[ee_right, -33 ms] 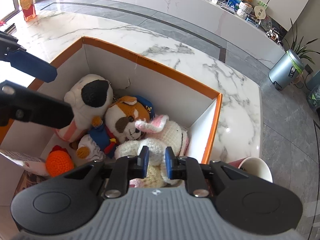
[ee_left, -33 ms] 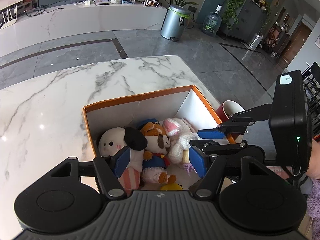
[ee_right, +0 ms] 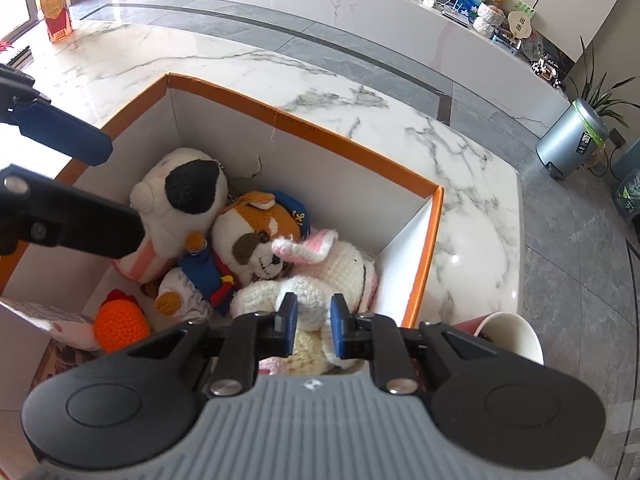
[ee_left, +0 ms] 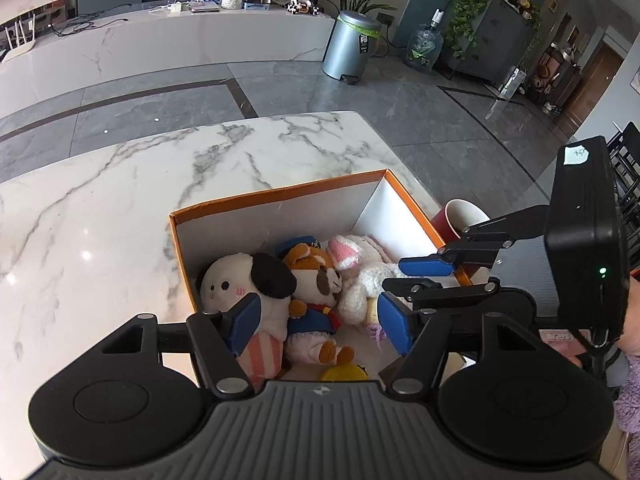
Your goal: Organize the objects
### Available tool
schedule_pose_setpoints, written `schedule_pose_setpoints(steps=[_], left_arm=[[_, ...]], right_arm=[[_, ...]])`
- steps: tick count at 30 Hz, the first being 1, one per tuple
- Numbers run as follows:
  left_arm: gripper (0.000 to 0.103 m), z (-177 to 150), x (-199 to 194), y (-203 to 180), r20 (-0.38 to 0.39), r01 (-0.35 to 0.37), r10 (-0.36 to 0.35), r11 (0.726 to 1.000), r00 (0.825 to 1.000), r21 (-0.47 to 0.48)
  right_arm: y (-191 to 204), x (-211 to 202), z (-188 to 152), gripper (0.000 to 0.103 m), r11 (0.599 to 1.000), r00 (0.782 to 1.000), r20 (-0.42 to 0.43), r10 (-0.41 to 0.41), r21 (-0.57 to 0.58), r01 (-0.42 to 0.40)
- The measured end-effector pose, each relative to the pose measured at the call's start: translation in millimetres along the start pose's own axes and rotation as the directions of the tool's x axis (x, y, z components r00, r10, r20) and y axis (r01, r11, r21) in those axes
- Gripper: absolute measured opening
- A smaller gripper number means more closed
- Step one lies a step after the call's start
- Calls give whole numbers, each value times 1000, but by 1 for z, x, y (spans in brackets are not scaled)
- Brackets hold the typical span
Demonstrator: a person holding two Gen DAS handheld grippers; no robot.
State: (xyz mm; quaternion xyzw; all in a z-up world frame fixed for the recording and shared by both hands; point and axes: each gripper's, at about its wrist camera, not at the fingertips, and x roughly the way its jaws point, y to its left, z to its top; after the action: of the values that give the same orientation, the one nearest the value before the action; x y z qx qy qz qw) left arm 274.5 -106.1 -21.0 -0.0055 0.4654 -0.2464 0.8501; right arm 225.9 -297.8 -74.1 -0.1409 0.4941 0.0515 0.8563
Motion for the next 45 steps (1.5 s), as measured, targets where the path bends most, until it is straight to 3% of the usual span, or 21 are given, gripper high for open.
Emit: schedule_pose_setpoints(steps=[5,10,14,16,22,28,31,33,39,45], left_arm=[[76,-15,-32,-10,48,-29,28,999,998,30],[76,-30,-73,-24,115,-100,95,994,989,40],[78,-46,-111,-35,206,-165,154,986,966,37],[82,-55,-130,-41,256,-193,180,981,950,27],[95,-78,-179,-57,377,-276,254,961,891,4],[95,-113,-202,-75,493,-375,315,927,811,24],[96,-130,-201,-82,524,-400,335,916,783,13],[96,-139,-196,-82,530,-397,335,918,779,2],[96,-164,-176,-70,498,-377,359,924,789,-69],[96,-178,-156,-59,428,-379,385,920,818,-102]], right_arm=[[12,-41,-5,20,1000,999,39,18,-9,-17],[31,-98,-17,38,999,994,107,35,-21,-33],[46,-147,-29,49,998,983,177,56,-18,-54],[55,-171,-38,51,998,975,214,65,-17,-63],[78,-232,-66,68,998,933,356,47,28,-61],[94,-267,-98,82,986,874,486,-1,148,-82],[104,-272,-117,85,977,853,519,-57,205,-60],[109,-271,-128,86,968,848,522,-86,246,-54],[121,-261,-151,87,933,852,503,-145,356,-52],[134,-228,-159,88,924,887,446,-123,378,-62]])
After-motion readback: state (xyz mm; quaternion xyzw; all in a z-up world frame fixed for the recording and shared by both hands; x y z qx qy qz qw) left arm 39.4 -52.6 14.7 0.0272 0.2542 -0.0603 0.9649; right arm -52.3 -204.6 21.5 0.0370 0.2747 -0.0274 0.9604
